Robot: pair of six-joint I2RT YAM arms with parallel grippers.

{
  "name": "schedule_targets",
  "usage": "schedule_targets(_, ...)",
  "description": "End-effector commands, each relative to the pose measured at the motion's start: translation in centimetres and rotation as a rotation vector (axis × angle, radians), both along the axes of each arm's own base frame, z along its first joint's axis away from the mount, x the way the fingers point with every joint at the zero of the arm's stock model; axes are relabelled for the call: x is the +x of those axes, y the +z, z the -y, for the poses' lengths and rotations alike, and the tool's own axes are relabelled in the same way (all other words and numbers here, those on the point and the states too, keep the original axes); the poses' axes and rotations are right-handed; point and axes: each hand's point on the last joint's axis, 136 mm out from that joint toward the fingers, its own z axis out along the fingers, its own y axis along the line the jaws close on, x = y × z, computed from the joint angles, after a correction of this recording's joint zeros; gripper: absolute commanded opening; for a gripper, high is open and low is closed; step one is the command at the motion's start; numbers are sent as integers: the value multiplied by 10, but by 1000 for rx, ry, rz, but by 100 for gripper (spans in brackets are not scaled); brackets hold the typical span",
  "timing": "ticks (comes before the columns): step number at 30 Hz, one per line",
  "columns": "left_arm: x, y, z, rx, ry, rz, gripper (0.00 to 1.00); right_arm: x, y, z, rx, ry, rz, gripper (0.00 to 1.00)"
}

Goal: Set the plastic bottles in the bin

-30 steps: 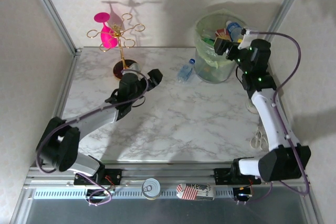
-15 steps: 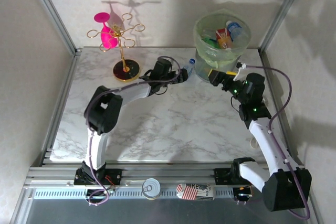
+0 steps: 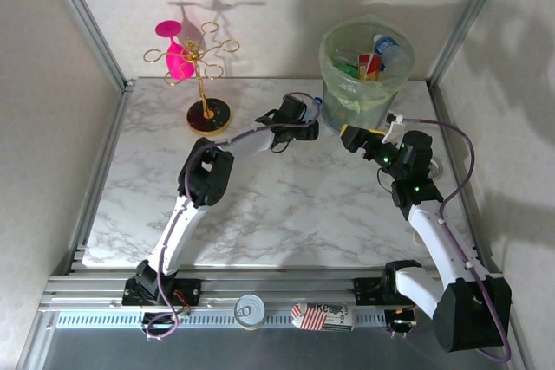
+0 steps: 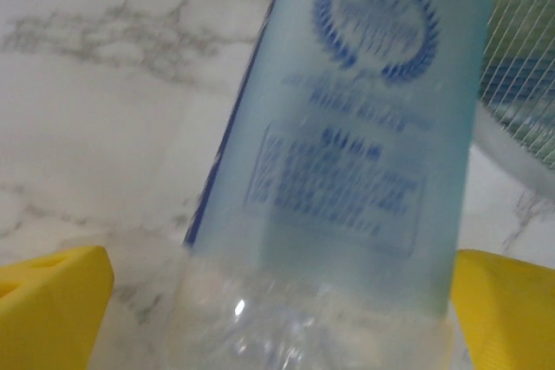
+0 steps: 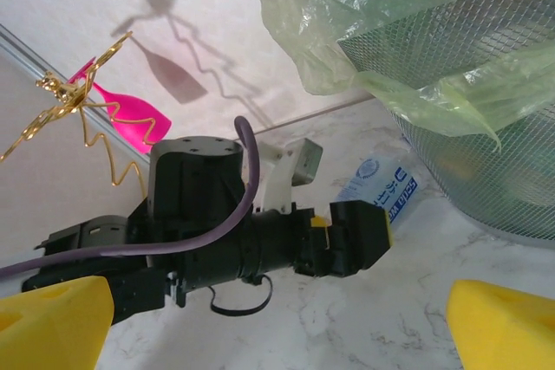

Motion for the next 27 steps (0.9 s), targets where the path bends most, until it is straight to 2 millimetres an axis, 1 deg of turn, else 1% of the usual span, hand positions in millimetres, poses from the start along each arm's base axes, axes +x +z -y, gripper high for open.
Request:
schedule_targets(1, 5, -11, -1, 61, -11, 2, 97, 0, 10, -4, 16, 22, 33, 99)
schedule_targets(4, 11, -11, 9, 29, -28, 16, 90, 0, 9, -5, 17, 32, 27, 99)
schedule_targets(7, 15, -7, 15, 5, -34, 30, 76, -2, 8, -6, 15, 36, 21, 99)
schedule_targets(9, 16, -4, 15, -1, -29, 38, 65, -3, 8, -5, 11, 34, 19, 99)
schedule_targets(11, 15, -1, 16, -4, -31, 40, 60, -4, 9, -5, 11, 34, 21, 99)
schedule_targets(13, 12, 3, 14, -6, -29, 46, 57, -4, 9, -5, 14, 35, 21, 99)
schedule_targets(15, 7, 10, 9, -16, -10, 52, 55, -3, 9, -6, 24, 39, 22, 99)
schedule_targets(17, 0, 22, 3, -48, 8, 70, 53, -3, 9, -9, 38, 51, 23, 99)
schedule_targets(18, -5, 31, 0, -76, 17, 87, 52, -2, 7, -11, 48, 61, 19, 99)
schedule_targets(21, -25, 53, -10, -168, 39, 120, 51, 0, 6, -18, 71, 94, 15, 99)
schedule_targets(24, -47, 83, -21, -281, 57, 163, 51, 2, 6, -29, 87, 134, 15, 99)
schedule_targets(27, -67, 107, -30, -389, 62, 204, 50, 6, 8, -41, 79, 146, 24, 99)
